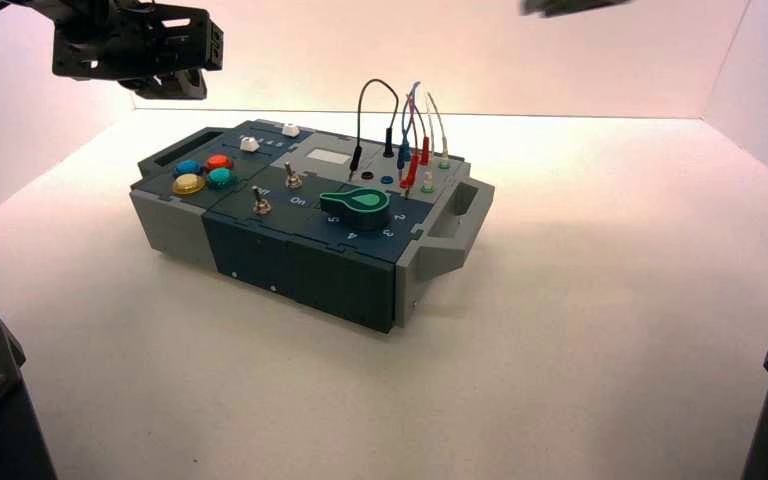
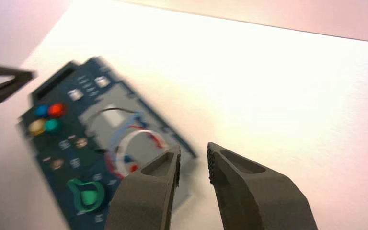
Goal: Pull the red wire.
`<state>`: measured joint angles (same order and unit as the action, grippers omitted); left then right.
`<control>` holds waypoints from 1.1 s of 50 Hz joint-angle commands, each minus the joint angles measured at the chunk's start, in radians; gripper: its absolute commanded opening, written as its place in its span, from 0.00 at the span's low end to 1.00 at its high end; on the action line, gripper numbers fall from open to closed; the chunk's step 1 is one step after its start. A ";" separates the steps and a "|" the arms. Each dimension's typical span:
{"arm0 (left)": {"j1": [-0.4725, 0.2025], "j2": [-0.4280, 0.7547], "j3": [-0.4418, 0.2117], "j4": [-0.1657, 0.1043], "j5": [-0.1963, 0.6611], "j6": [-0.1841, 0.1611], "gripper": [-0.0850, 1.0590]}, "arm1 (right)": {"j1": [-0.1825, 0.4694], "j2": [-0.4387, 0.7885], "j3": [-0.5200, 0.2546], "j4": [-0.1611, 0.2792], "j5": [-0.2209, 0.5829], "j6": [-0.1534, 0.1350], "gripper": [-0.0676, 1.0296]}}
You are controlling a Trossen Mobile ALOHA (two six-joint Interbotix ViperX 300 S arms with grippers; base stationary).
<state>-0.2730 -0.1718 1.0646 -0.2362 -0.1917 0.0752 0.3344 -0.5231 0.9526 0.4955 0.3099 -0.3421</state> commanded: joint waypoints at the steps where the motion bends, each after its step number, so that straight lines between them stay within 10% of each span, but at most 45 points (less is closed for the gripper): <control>1: -0.003 -0.020 -0.021 0.002 -0.006 0.002 0.05 | -0.021 -0.026 0.015 -0.002 -0.032 -0.011 0.36; 55: -0.003 -0.006 -0.028 0.002 -0.009 0.002 0.05 | -0.008 0.216 0.006 -0.012 -0.120 -0.008 0.36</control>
<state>-0.2730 -0.1718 1.0615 -0.2362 -0.1917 0.0736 0.3237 -0.3037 0.9894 0.4817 0.1994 -0.3497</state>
